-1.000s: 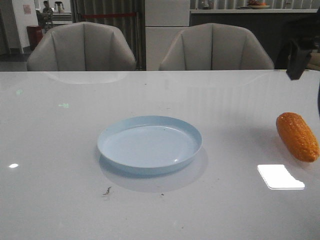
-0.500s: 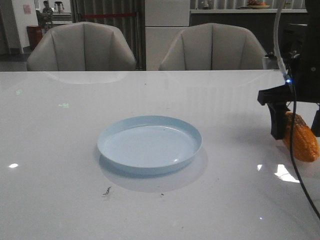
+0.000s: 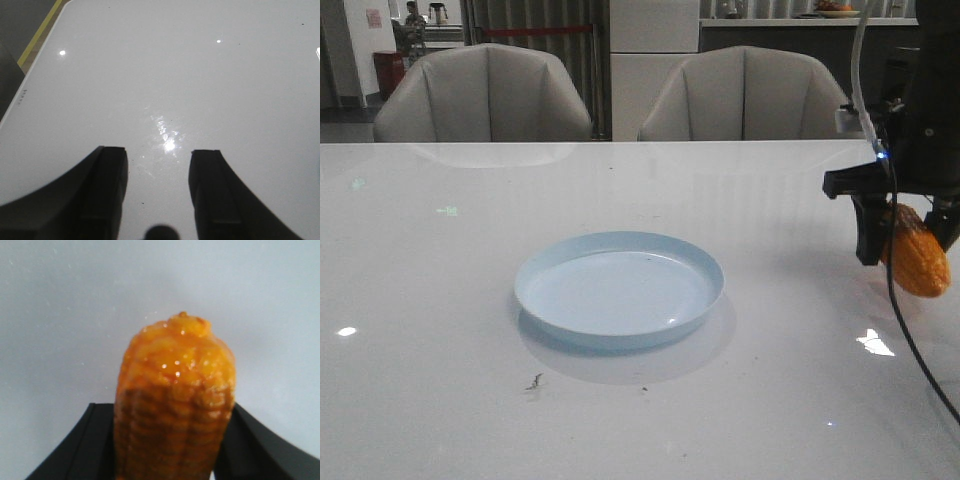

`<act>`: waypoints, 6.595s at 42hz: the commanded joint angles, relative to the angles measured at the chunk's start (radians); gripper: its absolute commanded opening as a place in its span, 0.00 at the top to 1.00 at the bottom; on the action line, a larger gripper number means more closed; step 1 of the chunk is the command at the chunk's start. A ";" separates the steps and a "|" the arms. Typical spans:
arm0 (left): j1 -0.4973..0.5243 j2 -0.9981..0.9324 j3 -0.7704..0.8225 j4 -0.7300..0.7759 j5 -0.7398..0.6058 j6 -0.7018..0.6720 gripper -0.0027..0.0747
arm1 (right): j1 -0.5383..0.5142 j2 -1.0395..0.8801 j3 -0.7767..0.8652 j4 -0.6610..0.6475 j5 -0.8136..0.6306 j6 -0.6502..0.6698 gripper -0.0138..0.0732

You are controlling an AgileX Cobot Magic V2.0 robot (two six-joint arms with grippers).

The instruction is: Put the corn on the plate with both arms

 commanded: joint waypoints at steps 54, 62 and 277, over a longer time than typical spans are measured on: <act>0.001 -0.015 -0.026 0.002 -0.068 -0.010 0.49 | 0.521 0.129 -0.385 0.068 0.061 -0.116 0.12; 0.001 -0.015 -0.026 0.002 -0.070 -0.010 0.49 | 0.516 0.125 -0.438 0.073 0.129 -0.116 0.12; -0.118 -0.972 0.791 -0.081 -0.419 -0.010 0.85 | -0.007 -1.576 1.056 -0.033 -0.674 -0.094 0.78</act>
